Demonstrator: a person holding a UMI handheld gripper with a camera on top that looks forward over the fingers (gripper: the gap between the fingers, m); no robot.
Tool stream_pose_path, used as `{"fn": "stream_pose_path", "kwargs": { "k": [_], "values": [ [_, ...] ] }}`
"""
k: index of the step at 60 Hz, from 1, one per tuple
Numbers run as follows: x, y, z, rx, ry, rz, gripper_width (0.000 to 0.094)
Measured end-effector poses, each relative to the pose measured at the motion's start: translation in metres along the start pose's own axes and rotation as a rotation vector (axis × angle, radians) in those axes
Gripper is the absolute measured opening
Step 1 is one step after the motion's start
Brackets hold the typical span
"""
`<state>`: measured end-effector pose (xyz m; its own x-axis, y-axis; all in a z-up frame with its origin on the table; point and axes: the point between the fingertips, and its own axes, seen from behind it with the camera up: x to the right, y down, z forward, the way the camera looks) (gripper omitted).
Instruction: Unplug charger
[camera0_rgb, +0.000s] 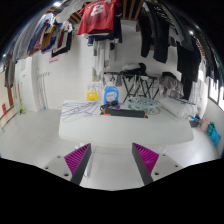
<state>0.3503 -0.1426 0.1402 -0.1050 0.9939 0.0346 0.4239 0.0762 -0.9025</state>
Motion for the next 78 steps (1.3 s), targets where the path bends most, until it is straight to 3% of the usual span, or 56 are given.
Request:
{"fn": "stream_pose_path", "kwargs": {
  "k": [7, 27, 57, 78],
  "values": [
    [0.012, -0.002, 0.018, 0.039, 0.017, -0.011, 0.0854],
    [0.019, -0.046, 0.157, 0.086, 0.004, -0.001, 0.0858],
    [0.041, -0.109, 0.398, 0.099, -0.002, 0.061, 0.0856],
    [0.041, -0.123, 0.494, 0.068, -0.015, 0.054, 0.0856]
  ]
}}
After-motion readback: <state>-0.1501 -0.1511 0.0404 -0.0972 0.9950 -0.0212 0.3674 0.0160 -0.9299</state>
